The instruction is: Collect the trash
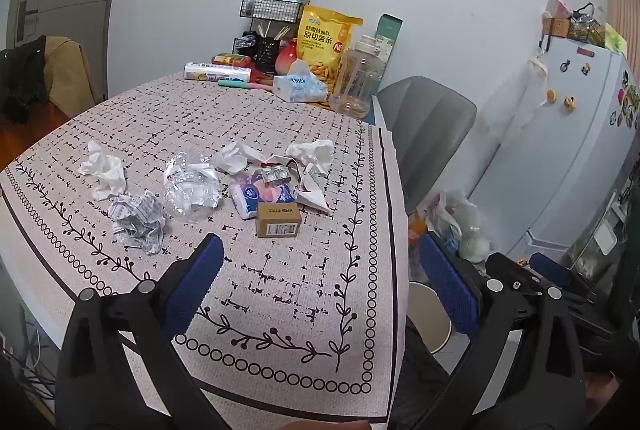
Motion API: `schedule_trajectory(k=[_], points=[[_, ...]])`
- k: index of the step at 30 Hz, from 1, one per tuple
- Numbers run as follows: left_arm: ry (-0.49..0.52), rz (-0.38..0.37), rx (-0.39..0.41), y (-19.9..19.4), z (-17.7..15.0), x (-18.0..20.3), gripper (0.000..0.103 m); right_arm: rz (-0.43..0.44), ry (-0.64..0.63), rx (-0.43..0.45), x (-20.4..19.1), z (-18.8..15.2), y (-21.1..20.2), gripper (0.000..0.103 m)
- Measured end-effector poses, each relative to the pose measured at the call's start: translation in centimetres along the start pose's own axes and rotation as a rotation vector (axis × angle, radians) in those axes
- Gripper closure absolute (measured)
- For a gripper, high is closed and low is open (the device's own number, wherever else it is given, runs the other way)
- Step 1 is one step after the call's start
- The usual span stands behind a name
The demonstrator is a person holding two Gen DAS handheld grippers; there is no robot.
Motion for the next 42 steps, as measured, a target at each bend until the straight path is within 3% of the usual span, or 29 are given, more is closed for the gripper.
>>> schedule_trajectory(k=[42], points=[[0.025, -0.003, 0.018, -0.54, 0.42, 0.71, 0.006, 0.038, 0.001, 0.008, -0.69, 0.34, -0.14, 0.008]])
Point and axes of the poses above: each gripper's, at about its wrist camera, not at the fingertips, and y roughly the way its jaws point, x to its right, z to its top, the point moved 7 cm from there along y, roughly the way its jaws point, and after that the axes turned 13 degrees about x, right-handed, at the moved point
